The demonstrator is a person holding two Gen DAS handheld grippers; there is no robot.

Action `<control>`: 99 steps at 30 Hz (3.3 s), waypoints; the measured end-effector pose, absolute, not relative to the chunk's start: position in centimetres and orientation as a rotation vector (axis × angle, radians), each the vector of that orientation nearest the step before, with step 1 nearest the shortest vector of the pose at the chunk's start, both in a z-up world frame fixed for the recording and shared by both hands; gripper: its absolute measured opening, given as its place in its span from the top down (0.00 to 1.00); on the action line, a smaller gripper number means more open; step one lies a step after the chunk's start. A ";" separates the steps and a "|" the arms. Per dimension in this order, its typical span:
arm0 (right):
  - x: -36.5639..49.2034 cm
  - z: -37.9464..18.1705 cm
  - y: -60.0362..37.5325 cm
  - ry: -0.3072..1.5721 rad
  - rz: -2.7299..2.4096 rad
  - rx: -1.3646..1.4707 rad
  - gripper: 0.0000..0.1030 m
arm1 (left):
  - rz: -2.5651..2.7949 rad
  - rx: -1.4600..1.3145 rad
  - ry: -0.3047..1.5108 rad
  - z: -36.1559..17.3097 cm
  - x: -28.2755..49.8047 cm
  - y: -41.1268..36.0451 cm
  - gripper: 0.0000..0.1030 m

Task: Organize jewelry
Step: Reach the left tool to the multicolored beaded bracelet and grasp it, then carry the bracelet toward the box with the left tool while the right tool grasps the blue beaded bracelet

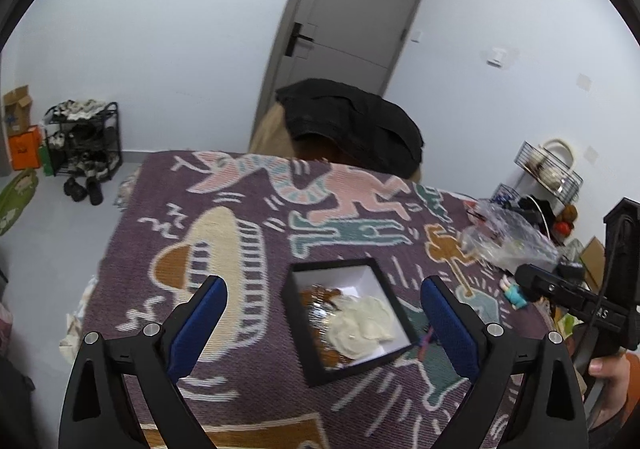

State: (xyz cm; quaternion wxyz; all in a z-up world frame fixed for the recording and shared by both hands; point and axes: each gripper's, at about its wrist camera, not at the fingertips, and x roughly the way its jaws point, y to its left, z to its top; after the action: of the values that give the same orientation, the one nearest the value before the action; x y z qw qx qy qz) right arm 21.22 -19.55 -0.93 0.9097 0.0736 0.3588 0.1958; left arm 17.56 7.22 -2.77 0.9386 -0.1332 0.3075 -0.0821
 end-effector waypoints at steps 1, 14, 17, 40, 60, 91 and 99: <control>21.2 -1.2 -20.2 0.745 0.396 0.164 0.10 | -0.178 -0.260 0.632 -2.9 17.6 6.5 0.05; 20.4 -4.0 -26.2 0.766 0.321 0.274 0.14 | -0.314 -0.138 0.699 -3.7 19.2 -1.2 0.35; 20.3 -4.9 -27.0 0.781 0.322 0.290 0.26 | -0.340 -0.118 0.736 -4.2 20.1 -2.7 0.46; 19.4 -8.7 -33.9 0.805 0.300 0.419 0.39 | -0.446 -0.074 0.984 -8.7 26.2 -10.9 0.71; 19.8 -9.9 -33.8 0.829 0.316 0.440 0.40 | -0.472 -0.145 0.969 -9.1 27.8 -10.6 1.00; 21.0 -10.6 -31.6 0.863 0.352 0.432 0.40 | -0.407 -0.167 1.065 -11.0 29.8 -10.9 0.89; 23.1 -11.2 -28.5 0.912 0.427 0.409 0.40 | -0.428 -0.155 1.031 -9.0 28.9 -10.5 0.99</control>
State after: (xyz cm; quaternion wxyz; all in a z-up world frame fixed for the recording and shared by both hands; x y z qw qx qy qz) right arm 23.11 -28.45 -11.20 0.8559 0.1944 0.4341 0.2031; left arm 28.92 -10.49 -9.01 0.8455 -0.0736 0.4884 -0.2028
